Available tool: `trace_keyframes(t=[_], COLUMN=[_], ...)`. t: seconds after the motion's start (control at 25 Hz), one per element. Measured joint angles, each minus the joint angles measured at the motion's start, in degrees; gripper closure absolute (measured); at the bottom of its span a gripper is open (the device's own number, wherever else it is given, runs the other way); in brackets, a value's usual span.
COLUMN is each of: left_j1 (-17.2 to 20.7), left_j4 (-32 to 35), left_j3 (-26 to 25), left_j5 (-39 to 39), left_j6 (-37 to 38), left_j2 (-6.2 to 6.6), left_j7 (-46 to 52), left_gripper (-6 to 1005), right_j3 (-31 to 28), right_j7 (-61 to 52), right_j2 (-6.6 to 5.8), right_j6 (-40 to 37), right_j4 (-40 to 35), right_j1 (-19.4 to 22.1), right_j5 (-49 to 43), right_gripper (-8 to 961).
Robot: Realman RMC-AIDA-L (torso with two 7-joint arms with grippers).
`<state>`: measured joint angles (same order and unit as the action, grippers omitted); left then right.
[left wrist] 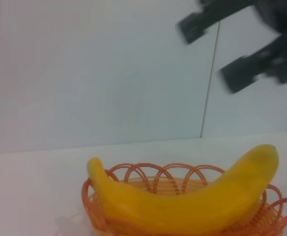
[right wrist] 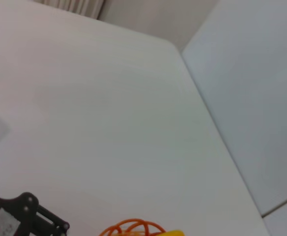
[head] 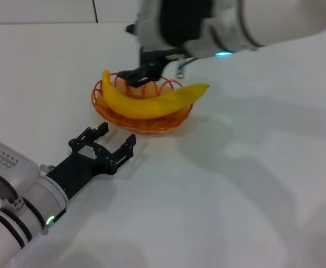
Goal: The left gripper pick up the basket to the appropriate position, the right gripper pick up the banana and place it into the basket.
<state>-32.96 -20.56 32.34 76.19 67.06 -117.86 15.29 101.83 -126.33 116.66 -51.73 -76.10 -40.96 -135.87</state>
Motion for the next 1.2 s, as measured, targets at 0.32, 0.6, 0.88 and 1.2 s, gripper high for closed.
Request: trace_keyframes(t=[0.32,0.6,0.88,1.2], left_j1=[0.28,0.27,0.27,0.06], left_j4=[0.00,-0.07,-0.18,-0.19], left_j3=[0.01,-0.08,-0.09,-0.10], left_j5=[0.00,0.00,0.00,0.00], left_j6=[0.00,0.20,0.76,1.04], left_j2=[0.01,0.01,0.00,-0.08], left_j7=[0.00,0.00,0.00,0.00], left_gripper=[246,246,246,246], right_j3=[-15.81,-28.93,-35.93,-43.58], right_j7=[16.27,25.52,31.10,38.41], right_j2=[-0.18,-0.37,-0.57,-1.05], right_j6=[-12.41,-22.11,-25.24,-29.84], right_j4=[-3.37,7.59,16.34,26.05], right_j1=[9.24,9.09,8.87,6.89], right_j5=[16.15,20.96,21.25,21.10], right_gripper=[70,72,74,74])
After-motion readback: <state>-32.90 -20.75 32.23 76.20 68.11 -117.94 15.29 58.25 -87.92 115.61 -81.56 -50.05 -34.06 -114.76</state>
